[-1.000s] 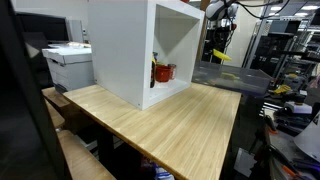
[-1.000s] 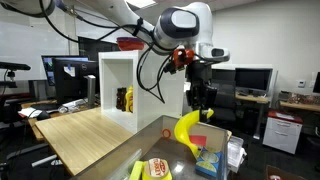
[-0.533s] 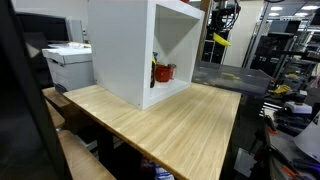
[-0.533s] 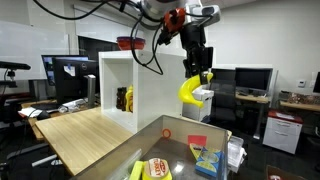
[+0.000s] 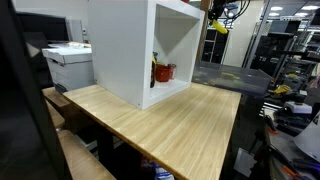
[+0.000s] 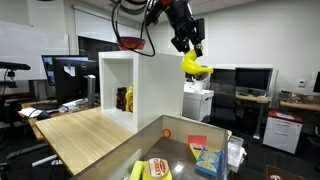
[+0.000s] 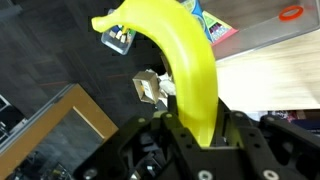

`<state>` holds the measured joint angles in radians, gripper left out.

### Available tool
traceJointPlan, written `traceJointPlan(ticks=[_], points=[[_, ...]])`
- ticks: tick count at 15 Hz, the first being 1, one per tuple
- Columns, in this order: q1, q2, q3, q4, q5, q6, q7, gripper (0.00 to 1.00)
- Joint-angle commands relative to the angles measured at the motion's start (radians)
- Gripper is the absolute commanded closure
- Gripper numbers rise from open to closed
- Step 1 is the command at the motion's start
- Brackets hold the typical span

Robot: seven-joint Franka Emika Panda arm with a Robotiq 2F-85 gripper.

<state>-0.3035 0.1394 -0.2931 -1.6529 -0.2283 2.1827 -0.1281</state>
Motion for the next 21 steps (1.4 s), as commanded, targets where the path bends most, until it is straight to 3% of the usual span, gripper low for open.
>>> traceJointPlan(ticks=[1, 7, 13, 17, 21], points=[[-0.008, -0.138, 0.018, -0.148, 0.063, 0.118, -0.165, 0.88], [0.02, -0.276, 0.004, -0.285, 0.26, 0.253, -0.446, 0.88], [0.097, -0.393, -0.033, -0.384, 0.445, 0.291, -0.718, 0.89], [0.177, -0.489, -0.073, -0.454, 0.56, 0.322, -0.872, 0.88], [0.319, -0.638, -0.119, -0.551, 0.665, 0.369, -1.039, 0.88]])
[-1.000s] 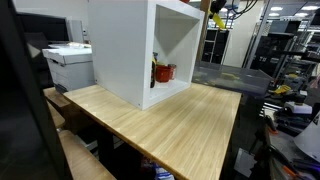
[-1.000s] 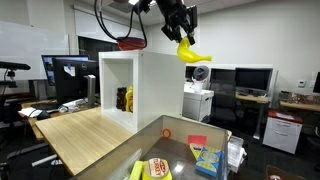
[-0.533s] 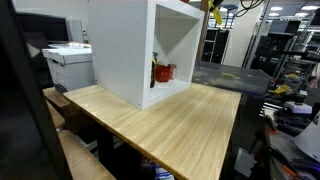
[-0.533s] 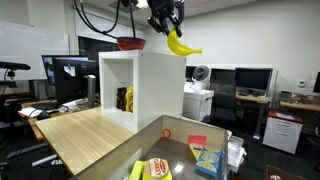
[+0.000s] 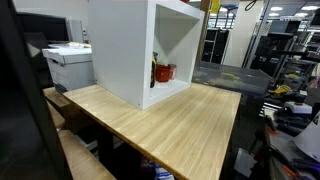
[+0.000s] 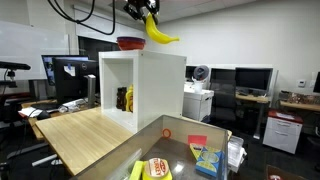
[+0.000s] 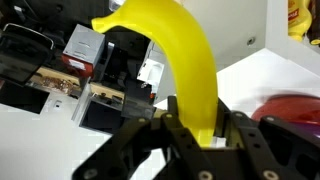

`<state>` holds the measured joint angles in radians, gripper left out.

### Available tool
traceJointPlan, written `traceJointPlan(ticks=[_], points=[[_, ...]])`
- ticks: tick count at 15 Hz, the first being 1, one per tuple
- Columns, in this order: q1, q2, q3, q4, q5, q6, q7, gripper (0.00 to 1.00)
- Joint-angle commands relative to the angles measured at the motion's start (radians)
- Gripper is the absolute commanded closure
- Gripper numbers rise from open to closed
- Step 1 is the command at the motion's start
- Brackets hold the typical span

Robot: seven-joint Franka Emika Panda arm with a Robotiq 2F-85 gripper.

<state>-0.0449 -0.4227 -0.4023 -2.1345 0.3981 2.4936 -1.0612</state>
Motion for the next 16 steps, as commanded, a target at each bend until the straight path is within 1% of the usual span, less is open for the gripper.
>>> traceJointPlan(ticks=[1, 2, 3, 6, 7, 8, 9, 10, 12, 13, 16], points=[[0.087, -0.097, -0.006, -0.084, 0.032, 0.076, -0.141, 0.88], [0.09, -0.098, 0.022, -0.094, 0.004, 0.103, -0.126, 0.88], [0.123, -0.12, 0.038, -0.116, -0.002, 0.142, -0.134, 0.88], [0.181, -0.118, 0.083, -0.15, -0.021, 0.256, -0.112, 0.88], [0.219, -0.114, 0.108, -0.168, -0.035, 0.324, -0.104, 0.88], [0.224, -0.114, 0.107, -0.17, -0.046, 0.335, -0.1, 0.88], [0.255, -0.113, 0.119, -0.183, -0.066, 0.392, -0.095, 0.88], [0.258, -0.113, 0.117, -0.185, -0.076, 0.397, -0.093, 0.88], [0.286, -0.117, 0.108, -0.195, -0.1, 0.437, -0.096, 0.88], [0.282, -0.112, 0.123, -0.198, -0.075, 0.461, -0.125, 0.88], [0.303, -0.112, 0.123, -0.208, -0.08, 0.497, -0.124, 0.88]])
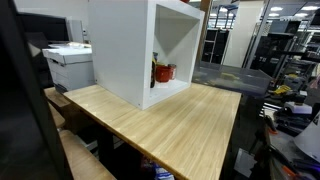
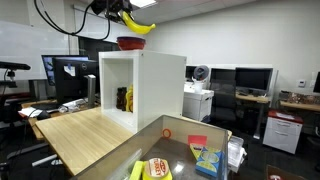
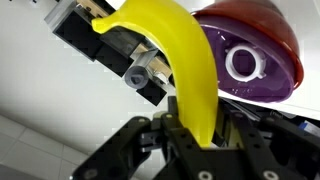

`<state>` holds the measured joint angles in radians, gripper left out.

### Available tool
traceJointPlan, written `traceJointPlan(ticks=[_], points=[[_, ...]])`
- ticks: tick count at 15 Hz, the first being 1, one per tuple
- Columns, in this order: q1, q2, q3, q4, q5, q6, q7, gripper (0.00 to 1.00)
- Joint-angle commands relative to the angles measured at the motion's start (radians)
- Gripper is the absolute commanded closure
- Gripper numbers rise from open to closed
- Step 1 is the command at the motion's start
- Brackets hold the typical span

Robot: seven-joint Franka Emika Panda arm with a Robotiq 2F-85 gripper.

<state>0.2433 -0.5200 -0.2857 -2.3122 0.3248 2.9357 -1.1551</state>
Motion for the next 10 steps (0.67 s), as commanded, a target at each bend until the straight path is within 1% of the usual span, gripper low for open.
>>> traceJointPlan(ticks=[1, 10], points=[[0.024, -0.018, 0.006, -0.036, -0.007, 0.066, -0.035, 0.88], [0.14, -0.027, -0.022, -0.068, -0.003, 0.117, -0.086, 0.88]])
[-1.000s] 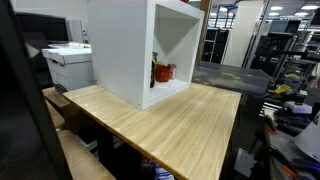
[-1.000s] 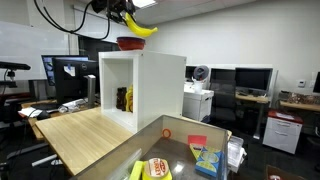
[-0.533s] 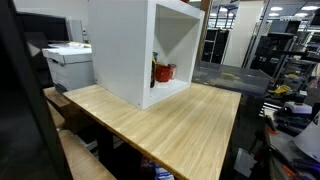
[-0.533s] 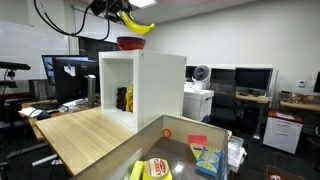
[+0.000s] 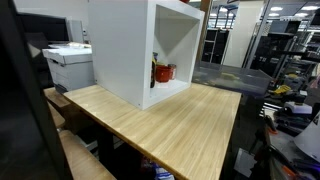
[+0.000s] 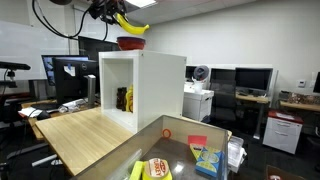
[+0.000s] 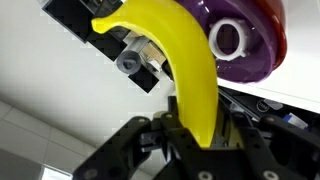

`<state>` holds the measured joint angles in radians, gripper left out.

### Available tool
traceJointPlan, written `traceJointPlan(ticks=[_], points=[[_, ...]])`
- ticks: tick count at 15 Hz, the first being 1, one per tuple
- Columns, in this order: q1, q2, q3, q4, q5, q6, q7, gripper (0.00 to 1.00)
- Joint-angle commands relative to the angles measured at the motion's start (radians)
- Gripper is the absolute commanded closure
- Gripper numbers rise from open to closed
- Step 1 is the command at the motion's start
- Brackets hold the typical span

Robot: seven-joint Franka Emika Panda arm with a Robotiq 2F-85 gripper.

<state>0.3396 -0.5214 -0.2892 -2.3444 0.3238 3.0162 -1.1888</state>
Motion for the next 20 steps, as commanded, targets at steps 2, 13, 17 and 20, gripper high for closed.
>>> traceJointPlan(ticks=[2, 13, 17, 20], points=[[0.071, -0.024, -0.033, -0.038, 0.001, 0.038, -0.064, 0.88], [0.211, -0.016, -0.15, -0.031, 0.006, 0.051, -0.082, 0.23], [0.232, -0.02, -0.177, -0.027, 0.004, 0.078, -0.065, 0.03], [0.2, -0.026, -0.165, -0.01, 0.009, 0.063, -0.019, 0.0]])
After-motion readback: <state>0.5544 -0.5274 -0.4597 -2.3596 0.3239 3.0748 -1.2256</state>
